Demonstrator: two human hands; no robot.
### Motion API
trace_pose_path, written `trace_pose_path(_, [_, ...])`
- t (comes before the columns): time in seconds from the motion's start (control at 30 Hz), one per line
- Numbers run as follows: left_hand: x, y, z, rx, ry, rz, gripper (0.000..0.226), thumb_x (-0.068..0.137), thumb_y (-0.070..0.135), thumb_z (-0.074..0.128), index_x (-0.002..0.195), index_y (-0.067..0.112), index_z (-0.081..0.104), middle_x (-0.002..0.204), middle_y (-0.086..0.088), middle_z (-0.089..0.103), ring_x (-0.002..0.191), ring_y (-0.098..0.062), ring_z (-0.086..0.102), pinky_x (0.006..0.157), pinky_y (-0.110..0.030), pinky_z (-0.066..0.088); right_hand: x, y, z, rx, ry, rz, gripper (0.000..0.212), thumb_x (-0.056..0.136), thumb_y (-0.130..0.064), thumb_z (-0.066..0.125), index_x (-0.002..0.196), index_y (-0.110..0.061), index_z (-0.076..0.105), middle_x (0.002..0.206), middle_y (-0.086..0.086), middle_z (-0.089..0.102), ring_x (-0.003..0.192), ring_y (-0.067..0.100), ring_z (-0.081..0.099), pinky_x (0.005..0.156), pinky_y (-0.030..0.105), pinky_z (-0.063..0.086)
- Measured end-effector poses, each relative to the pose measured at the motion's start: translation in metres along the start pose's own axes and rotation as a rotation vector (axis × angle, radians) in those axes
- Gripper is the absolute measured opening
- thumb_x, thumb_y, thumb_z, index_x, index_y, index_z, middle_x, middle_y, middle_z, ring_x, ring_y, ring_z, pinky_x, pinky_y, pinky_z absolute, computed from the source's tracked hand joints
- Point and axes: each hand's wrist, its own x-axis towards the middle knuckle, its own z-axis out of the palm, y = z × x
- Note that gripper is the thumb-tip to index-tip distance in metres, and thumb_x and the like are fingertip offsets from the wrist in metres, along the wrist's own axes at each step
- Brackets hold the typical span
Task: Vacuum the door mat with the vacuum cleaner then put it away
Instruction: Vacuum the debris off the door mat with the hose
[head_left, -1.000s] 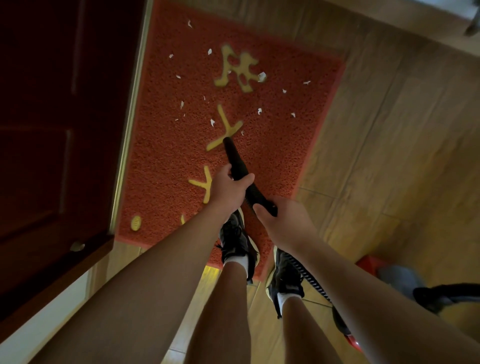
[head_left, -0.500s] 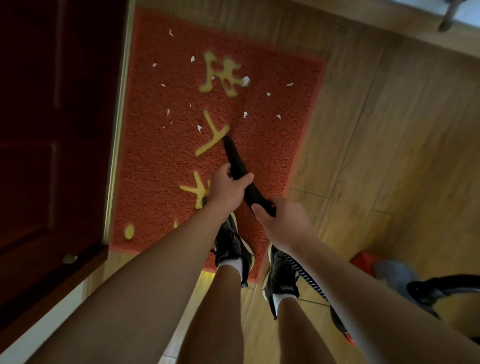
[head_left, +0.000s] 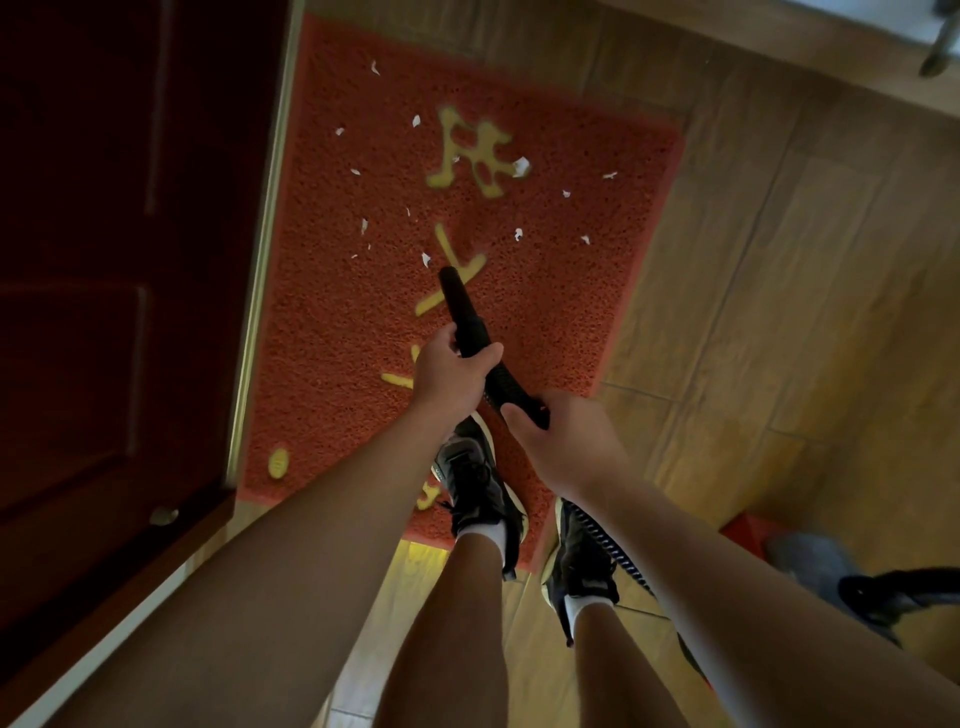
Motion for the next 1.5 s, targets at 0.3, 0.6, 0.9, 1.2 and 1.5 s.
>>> trace_pose_path(0.3, [0.009,0.003,-0.020,-0.032,0.018,0.008,0.047,0.094,0.033,0.070,0.137,0.018,0.056,0.127,-0.002,0.062,0.110,-0.022,0.061,0.085,-0.037,0.048,0.011,-0.023,0.004,-0.043,-0.007,-0.040,0.038,0.097,-0.047,0.053,0.079,-0.013,0.058,0.062,0.005,0.061,0.054,0.027,0.060,0.046,0.038,0.044])
trace_pose_path(0.6, [0.014,0.006,-0.039,-0.061,0.061,0.009,0.051,0.094,0.029,0.070,0.141,0.014,0.054,0.125,-0.004,0.061,0.107,-0.023,0.061,0.083,-0.034,0.048,0.020,-0.040,0.008,-0.057,-0.031,-0.058,0.037,0.096,-0.048,0.054,0.077,-0.016,0.056,0.062,0.004,0.061,0.053,0.026,0.060,0.048,0.041,0.049])
trace_pose_path(0.9, [0.020,0.009,-0.056,-0.074,0.094,0.014,0.055,0.094,0.029,0.070,0.144,0.015,0.051,0.132,-0.006,0.061,0.113,-0.025,0.062,0.091,-0.040,0.053,0.026,-0.058,0.008,-0.054,-0.064,-0.093,0.037,0.098,-0.042,0.056,0.069,-0.020,0.048,0.057,0.001,0.053,0.044,0.019,0.047,0.043,0.031,0.036])
trace_pose_path(1.2, [0.026,0.008,-0.074,-0.092,0.119,0.000,0.054,0.094,0.028,0.070,0.143,0.014,0.053,0.130,-0.008,0.062,0.112,-0.026,0.062,0.092,-0.041,0.053,0.032,-0.076,0.017,-0.045,-0.081,-0.112,0.040,0.098,-0.042,0.056,0.068,-0.018,0.047,0.058,0.002,0.052,0.046,0.020,0.045,0.043,0.029,0.032])
trace_pose_path(1.5, [0.031,-0.002,-0.090,-0.072,0.126,-0.006,0.054,0.094,0.028,0.069,0.143,0.014,0.053,0.127,-0.007,0.062,0.110,-0.027,0.063,0.083,-0.035,0.052,0.036,-0.087,0.030,-0.062,-0.111,-0.137,0.040,0.099,-0.043,0.056,0.069,-0.018,0.046,0.061,0.007,0.053,0.049,0.023,0.045,0.045,0.031,0.031])
